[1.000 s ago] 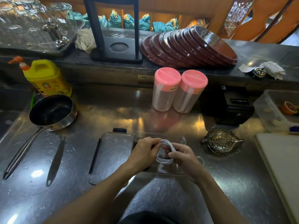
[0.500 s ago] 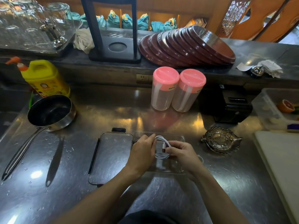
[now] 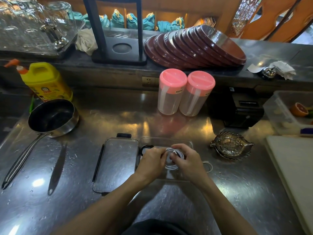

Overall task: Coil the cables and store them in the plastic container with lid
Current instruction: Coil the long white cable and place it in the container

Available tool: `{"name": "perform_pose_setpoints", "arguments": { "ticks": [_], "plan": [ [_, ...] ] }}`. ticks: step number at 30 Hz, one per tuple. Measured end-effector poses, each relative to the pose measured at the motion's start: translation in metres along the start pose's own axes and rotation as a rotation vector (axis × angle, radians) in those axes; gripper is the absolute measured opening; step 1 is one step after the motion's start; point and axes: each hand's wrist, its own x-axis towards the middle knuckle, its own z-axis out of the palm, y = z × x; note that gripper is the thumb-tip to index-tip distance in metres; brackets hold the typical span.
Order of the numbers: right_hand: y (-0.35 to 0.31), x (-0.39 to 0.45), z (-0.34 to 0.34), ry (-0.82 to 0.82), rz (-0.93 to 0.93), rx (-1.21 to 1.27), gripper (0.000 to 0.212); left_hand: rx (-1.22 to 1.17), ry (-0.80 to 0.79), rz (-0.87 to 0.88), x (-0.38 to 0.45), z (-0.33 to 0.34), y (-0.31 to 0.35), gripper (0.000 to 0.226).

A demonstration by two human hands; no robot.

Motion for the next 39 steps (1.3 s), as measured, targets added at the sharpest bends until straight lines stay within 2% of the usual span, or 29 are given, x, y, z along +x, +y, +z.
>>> {"name": "perform_pose_setpoints", "arguments": {
  "ticks": [5,8,10,14,16,18,22,26,29,32,39],
  "plan": [
    [0.012,0.000,0.004,0.137,-0.273,-0.432,0.020,-0.024,-0.015,-0.026,-0.001,-0.001,-0.003,0.025],
    [0.012,-0.005,0.006,0.201,-0.316,-0.385,0.016,-0.032,-0.039,-0.031,0.001,-0.002,-0.005,0.027],
    [0.008,-0.011,0.007,0.232,-0.236,-0.168,0.013,-0.114,-0.054,-0.017,0.000,-0.002,-0.003,0.023],
    [-0.006,-0.016,0.014,0.312,0.165,0.618,0.012,-0.233,0.011,0.040,-0.003,0.001,-0.010,0.023],
    [-0.010,-0.014,0.017,0.281,0.338,0.979,0.015,-0.273,0.035,0.024,-0.004,0.000,-0.013,0.023],
    [-0.011,-0.010,0.018,0.244,0.409,1.124,0.023,-0.330,0.072,-0.014,-0.003,-0.003,-0.012,0.021],
    [0.006,-0.007,0.016,0.219,0.370,0.881,0.014,-0.437,0.012,-0.122,0.006,-0.005,-0.008,0.018],
    [0.019,-0.006,0.012,0.194,0.333,0.663,0.013,-0.529,-0.075,-0.198,0.011,-0.001,-0.011,0.020],
    [0.021,-0.007,0.008,0.127,0.317,0.651,0.012,-0.539,-0.102,-0.222,0.014,0.000,-0.013,0.025],
    [0.022,-0.008,0.004,0.064,0.382,0.708,0.015,-0.545,-0.159,-0.217,0.015,0.002,-0.015,0.036],
    [0.023,-0.002,-0.002,-0.037,0.462,0.815,0.010,-0.542,-0.217,-0.189,0.016,0.004,-0.017,0.028]
  ]
}}
